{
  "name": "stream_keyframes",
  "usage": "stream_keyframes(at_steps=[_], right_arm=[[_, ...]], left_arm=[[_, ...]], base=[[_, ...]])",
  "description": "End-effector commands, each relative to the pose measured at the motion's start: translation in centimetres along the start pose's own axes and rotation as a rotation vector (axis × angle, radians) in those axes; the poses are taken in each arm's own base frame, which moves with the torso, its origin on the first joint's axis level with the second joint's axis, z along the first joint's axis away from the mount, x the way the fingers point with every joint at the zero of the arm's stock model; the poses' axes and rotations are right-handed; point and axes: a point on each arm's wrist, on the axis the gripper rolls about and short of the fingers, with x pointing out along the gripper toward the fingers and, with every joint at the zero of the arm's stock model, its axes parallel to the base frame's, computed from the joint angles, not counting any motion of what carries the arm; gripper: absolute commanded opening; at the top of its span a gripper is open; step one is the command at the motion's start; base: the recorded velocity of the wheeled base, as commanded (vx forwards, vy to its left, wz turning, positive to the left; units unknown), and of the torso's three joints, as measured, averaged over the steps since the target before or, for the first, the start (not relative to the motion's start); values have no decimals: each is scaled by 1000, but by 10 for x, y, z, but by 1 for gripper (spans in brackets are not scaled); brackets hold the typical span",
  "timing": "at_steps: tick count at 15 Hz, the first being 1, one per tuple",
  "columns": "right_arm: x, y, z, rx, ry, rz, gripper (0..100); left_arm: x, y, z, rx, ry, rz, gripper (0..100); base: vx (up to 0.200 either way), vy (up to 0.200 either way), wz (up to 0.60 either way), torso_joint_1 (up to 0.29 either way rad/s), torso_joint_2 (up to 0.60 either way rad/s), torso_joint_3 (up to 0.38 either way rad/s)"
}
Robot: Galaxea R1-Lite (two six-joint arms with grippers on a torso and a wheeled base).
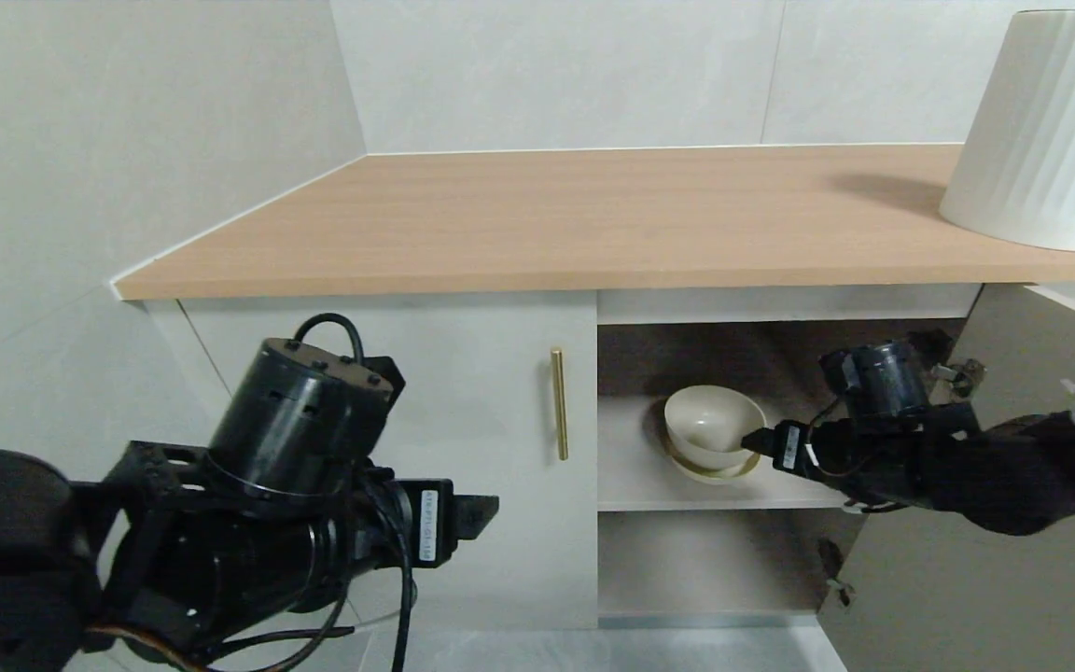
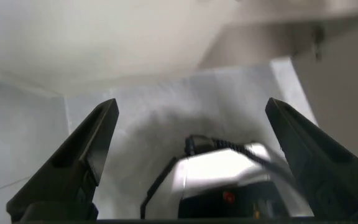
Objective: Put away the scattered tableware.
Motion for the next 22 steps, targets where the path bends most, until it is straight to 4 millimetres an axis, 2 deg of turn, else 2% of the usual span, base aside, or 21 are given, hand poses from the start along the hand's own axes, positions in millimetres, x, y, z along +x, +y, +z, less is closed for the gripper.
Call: stream_keyframes(at_steps=[1,2,4,7,14,22], right_arm=[[-94,-5,-5,-64,-21,124,100],[-119,-5,-7,-78,-9,174,100],[-145,-7,-12,-102,31,196,100],[-164,-13,-17,-117,71,186,100],[-149,-9,-29,-151,151,157,100],[-149,-8,-30,-154,152,156,100]], left_arm=[[-17,17,5,-43,-53,12,100],[-19,29,7,-46,-65,49,100],[-23,38,9,-61,-99,63,100],[-20,37,10,-68,-128,52,100],[-22,36,2,-31,-111,43,100],[-21,36,1,-28,-104,43,100]], base=[[0,0,0,0,0,0],[0,0,0,0,0,0],[0,0,0,0,0,0],[0,0,0,0,0,0],[0,0,0,0,0,0],[-200,0,0,1,2,3]])
